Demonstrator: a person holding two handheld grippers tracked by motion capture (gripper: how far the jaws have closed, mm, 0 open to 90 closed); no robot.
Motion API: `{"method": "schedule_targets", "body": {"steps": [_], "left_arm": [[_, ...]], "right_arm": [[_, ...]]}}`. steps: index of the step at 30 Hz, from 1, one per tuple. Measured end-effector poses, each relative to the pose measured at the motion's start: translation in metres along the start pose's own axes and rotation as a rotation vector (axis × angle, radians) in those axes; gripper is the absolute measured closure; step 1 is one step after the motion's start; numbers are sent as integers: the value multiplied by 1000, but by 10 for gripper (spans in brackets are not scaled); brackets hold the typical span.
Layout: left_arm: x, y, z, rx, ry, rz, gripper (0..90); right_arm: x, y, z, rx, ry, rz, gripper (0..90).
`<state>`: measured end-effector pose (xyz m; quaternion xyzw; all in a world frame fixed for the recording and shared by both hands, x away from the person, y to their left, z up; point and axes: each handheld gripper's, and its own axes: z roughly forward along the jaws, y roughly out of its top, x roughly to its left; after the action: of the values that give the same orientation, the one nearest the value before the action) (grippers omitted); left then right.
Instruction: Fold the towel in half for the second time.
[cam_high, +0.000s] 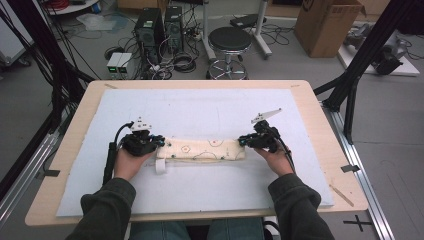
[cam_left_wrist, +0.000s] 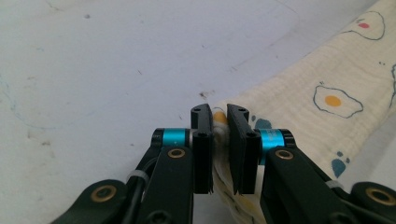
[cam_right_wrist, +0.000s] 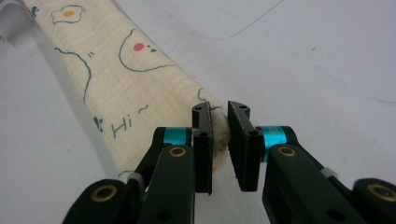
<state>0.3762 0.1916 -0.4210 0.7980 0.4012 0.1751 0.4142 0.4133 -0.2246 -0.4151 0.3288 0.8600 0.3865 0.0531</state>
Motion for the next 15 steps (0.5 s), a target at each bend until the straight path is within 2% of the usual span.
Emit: {"method": "schedule_targets", "body": {"steps": [4, 5, 7, 10, 15], "left_arm": [[7, 6, 6, -31, 27, -21, 806], [8, 8, 8, -17, 34, -15, 805], [10, 13, 10, -26, 46, -8, 804], [13, 16, 13, -53, 60, -22, 803], [17, 12, 24, -15, 80, -32, 761]], "right_arm": [[-7, 6, 3, -13, -27, 11, 804], [-9, 8, 3, -15, -34, 18, 803], [-11, 13, 4, -22, -51, 18, 803], [-14, 18, 4, -35, -71, 16, 802], [-21, 17, 13, -14, -93, 34, 754]]}}
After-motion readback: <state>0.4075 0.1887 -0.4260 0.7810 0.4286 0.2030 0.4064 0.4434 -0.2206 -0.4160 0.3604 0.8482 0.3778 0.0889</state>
